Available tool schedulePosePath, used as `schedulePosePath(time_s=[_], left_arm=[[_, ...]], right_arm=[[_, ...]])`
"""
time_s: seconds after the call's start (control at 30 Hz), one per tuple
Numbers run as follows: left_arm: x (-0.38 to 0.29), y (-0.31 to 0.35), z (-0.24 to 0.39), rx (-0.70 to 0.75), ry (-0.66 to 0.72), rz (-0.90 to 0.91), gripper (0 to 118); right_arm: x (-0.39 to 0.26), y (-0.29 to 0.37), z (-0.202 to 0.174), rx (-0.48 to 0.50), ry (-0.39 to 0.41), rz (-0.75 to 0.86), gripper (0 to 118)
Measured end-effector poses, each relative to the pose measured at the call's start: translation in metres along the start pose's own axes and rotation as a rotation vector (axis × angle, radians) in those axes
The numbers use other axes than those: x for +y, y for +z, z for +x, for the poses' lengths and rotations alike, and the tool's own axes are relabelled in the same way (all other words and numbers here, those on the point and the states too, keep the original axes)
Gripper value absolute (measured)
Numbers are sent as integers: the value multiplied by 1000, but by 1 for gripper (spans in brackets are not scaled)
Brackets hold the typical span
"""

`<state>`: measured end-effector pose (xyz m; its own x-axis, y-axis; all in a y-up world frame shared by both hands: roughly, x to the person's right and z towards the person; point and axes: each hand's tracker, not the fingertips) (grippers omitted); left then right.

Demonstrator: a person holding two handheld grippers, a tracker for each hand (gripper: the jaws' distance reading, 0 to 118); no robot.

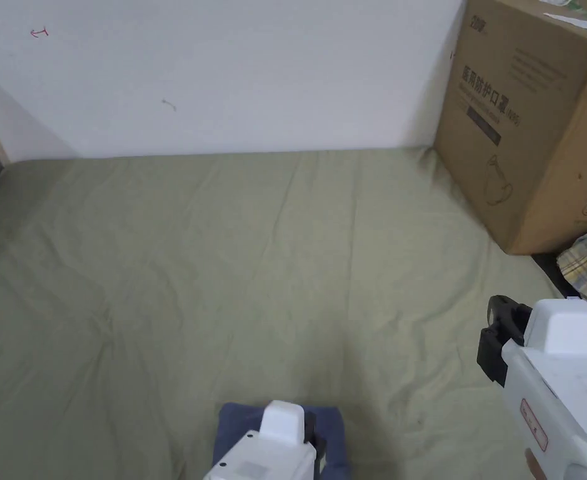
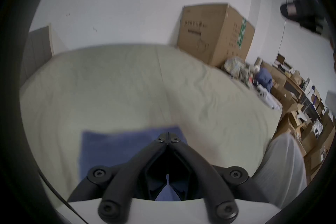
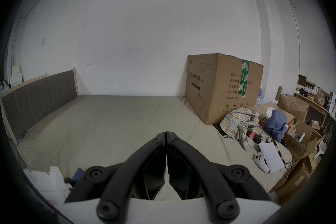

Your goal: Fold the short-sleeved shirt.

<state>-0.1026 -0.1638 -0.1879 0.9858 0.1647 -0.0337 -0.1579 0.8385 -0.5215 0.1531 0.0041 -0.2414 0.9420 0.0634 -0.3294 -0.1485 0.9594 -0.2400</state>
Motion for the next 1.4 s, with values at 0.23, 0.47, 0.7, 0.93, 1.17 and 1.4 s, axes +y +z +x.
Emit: schedulePosePath(time_s=[0.23, 0.47, 0.7, 0.93, 1.17, 1.4], left_arm=[[82, 65, -32, 118, -94, 261, 0], [125, 119, -68, 246, -100, 427, 0], [140, 159, -106, 374, -82, 510, 0], [139, 180, -132, 461, -66, 538, 0], [132, 184, -137, 473, -61, 529, 0], [127, 182, -140, 464, -66, 502, 0]], right_arm=[[24, 13, -22, 32, 2, 81, 0], [42, 24, -45, 58, 4, 154, 0], [48, 29, -63, 63, 18, 215, 0], [45, 25, -73, 81, 15, 219, 0], [26, 10, -85, 110, 4, 175, 0], [-47, -32, -114, 180, -16, -15, 0]])
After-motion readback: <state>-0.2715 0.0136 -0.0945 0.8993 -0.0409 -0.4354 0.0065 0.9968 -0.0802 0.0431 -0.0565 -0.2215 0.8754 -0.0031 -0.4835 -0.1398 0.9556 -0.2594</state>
